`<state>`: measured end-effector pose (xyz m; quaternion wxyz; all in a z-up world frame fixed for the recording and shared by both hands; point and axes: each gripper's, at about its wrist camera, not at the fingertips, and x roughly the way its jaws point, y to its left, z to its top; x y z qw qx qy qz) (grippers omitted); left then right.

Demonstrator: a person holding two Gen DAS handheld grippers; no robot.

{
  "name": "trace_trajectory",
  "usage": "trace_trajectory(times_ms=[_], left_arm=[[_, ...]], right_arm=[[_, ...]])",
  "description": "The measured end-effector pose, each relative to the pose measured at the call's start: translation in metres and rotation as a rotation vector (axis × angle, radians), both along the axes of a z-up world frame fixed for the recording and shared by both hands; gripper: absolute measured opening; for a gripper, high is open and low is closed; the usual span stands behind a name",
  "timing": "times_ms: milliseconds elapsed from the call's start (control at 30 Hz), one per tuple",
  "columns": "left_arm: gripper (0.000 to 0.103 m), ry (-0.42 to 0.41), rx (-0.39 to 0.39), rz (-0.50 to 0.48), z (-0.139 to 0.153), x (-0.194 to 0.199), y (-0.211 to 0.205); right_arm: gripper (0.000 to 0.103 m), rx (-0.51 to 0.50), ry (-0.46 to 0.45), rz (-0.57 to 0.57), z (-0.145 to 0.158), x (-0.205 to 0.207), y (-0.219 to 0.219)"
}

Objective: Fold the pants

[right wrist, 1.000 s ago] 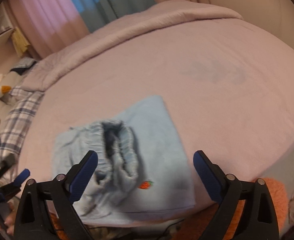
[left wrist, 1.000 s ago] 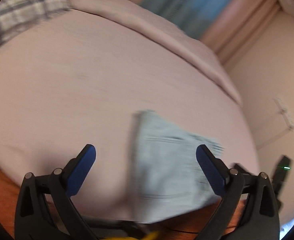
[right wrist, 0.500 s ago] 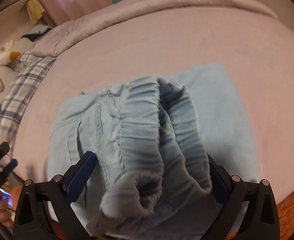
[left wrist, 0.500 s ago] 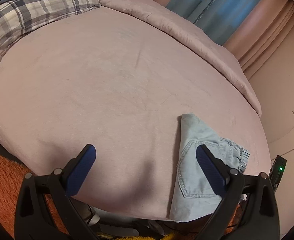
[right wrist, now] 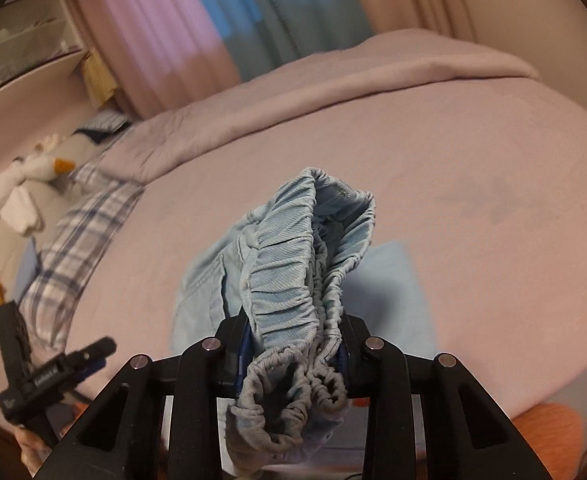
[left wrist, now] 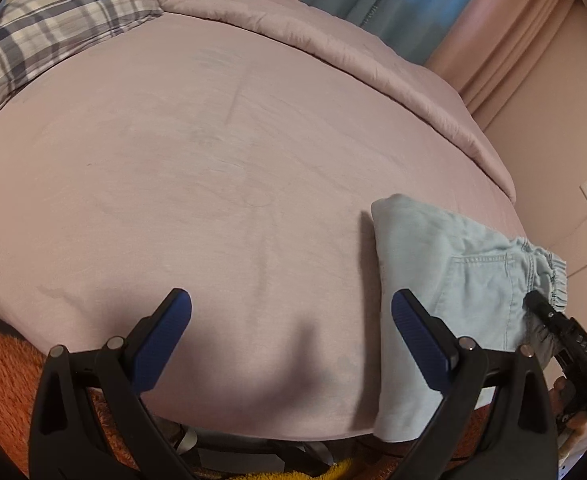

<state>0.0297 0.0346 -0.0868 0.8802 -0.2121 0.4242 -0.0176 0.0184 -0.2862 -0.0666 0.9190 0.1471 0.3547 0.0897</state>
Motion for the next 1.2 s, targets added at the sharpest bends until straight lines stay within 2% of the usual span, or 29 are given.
trace_trajectory(times_ms=[133,200,300,400,500,767,833,900,1033,1200], left_arm=[[0.101,0.02,0.008,-0.039,-0.004,0.01,-0.013],[0.101,0.029,0.017,-0.053,-0.006,0.015,-0.019],[0.101,0.04,0.024,-0.084,-0.008,0.022,-0.031],[0.101,0.048,0.032,-0.118,-0.01,0.028,-0.042],[0.101,0.049,0.031,-0.157,-0.011,0.033,-0.053],[0.101,0.062,0.0,-0.263,-0.021,0.042,-0.083],[0.099,0.071,-0.037,-0.296,-0.028,0.044,-0.089],[0.097,0.091,-0.088,-0.324,-0.037,0.047,-0.094],[0.082,0.146,-0.133,-0.357,-0.054,0.052,-0.101],[0.082,0.113,-0.119,-0.395,-0.058,0.053,-0.112]], right_arm=[[0.034,-0.083,0.093,-0.087,-0.029,0.014,-0.014],[0.034,-0.086,0.168,-0.097,-0.049,0.023,-0.019],[0.036,-0.101,0.202,-0.123,-0.067,0.028,-0.026],[0.049,-0.092,0.211,-0.142,-0.068,0.03,-0.029],[0.071,-0.101,0.234,-0.166,-0.065,0.031,-0.032],[0.083,-0.036,0.205,-0.175,-0.055,0.014,-0.057],[0.093,-0.009,0.195,-0.159,-0.058,0.013,-0.062],[0.093,0.026,0.228,-0.137,-0.068,0.015,-0.065],[0.093,0.122,0.258,-0.057,-0.084,0.016,-0.065],[0.093,0.116,0.262,-0.052,-0.094,0.022,-0.061]])
